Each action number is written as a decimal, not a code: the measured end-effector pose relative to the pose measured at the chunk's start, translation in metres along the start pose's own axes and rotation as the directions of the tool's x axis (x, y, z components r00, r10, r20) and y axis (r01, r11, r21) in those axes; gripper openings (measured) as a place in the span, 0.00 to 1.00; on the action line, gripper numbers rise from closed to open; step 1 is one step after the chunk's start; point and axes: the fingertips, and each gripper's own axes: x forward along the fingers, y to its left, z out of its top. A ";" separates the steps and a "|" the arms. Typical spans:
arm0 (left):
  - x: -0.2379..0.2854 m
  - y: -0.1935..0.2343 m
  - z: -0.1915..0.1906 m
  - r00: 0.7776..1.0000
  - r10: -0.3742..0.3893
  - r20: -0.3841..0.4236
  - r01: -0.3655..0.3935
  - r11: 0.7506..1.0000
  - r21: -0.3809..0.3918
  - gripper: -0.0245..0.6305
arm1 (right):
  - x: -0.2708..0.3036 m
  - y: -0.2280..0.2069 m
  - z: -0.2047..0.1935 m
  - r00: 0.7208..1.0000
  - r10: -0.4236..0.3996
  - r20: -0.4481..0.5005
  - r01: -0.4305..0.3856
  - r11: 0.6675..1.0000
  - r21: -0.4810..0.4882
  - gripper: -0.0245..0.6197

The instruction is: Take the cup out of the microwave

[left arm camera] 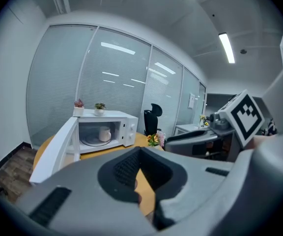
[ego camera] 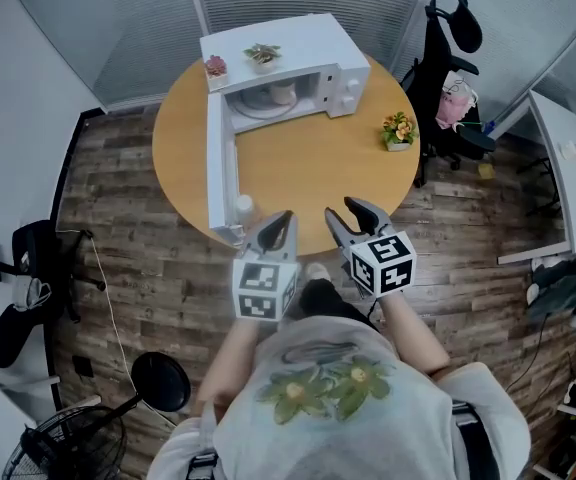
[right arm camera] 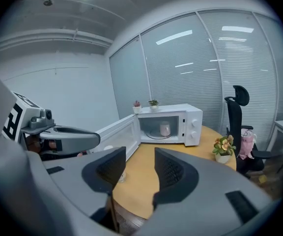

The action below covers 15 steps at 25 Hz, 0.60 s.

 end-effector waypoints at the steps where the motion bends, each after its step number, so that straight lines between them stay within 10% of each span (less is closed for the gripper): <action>1: 0.004 0.001 0.001 1.000 0.000 -0.002 0.000 1.000 -0.001 0.04 | 0.004 -0.003 0.000 1.000 0.005 -0.009 -0.005 1.000 -0.002 0.33; 15: 0.057 0.021 0.012 0.999 0.032 -0.029 -0.034 0.998 -0.050 0.04 | 0.048 -0.044 0.011 0.996 0.055 -0.064 -0.055 0.998 -0.008 0.39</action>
